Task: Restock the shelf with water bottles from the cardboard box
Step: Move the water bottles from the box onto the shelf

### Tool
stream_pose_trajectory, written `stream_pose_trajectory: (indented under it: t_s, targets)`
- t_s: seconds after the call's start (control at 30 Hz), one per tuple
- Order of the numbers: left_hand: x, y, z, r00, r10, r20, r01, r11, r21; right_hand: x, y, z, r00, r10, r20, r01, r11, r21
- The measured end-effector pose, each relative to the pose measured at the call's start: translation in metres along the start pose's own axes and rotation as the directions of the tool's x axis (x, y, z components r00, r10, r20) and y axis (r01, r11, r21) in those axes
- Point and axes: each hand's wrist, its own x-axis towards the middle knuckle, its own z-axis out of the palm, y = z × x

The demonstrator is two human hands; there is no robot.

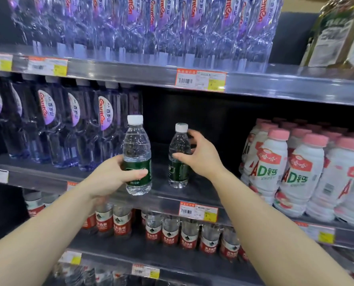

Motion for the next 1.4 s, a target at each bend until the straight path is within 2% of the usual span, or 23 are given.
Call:
stream_pose_trajectory:
  t_s: [0.2, 0.37, 0.6, 0.77, 1.0, 1.17, 1.3, 1.4]
  targets:
    - [0.001, 0.006, -0.017, 0.999, 0.053, 0.008, -0.052, 0.996, -0.07, 0.024, 0.015, 0.025, 0.996, 0.003, -0.089, -0.003, 1.0, 0.009]
    - [0.013, 0.009, -0.04, 0.998, 0.053, -0.038, -0.057, 0.991, -0.125, 0.079, 0.019, 0.058, 0.99, 0.0, -0.144, 0.003, 1.0, 0.018]
    - [0.019, 0.001, -0.036, 0.999, -0.013, -0.051, 0.009, 0.997, -0.071, 0.119, 0.044, 0.083, 0.987, 0.031, -0.159, -0.045, 0.995, -0.084]
    - [0.026, -0.008, -0.038, 0.999, -0.032, -0.03, 0.031, 0.998, -0.049, 0.136, 0.052, 0.094, 0.987, -0.01, -0.163, 0.006, 1.0, -0.025]
    - [0.03, -0.017, -0.035, 0.998, -0.056, -0.009, 0.055, 0.997, -0.051, 0.135, 0.058, 0.095, 0.978, -0.067, -0.196, 0.063, 0.998, -0.027]
    - [0.035, -0.015, -0.027, 1.0, -0.023, -0.015, 0.022, 0.999, -0.039, 0.136, 0.061, 0.093, 0.982, -0.065, -0.177, 0.063, 0.998, -0.016]
    - [0.04, -0.013, -0.014, 1.0, 0.015, -0.011, -0.015, 1.0, -0.01, 0.134, 0.057, 0.083, 0.997, -0.052, -0.051, 0.049, 0.996, -0.075]
    - [0.045, -0.014, -0.004, 1.0, 0.019, -0.019, -0.019, 1.0, -0.002, 0.12, 0.05, 0.064, 0.998, -0.049, -0.032, 0.047, 0.996, -0.08]
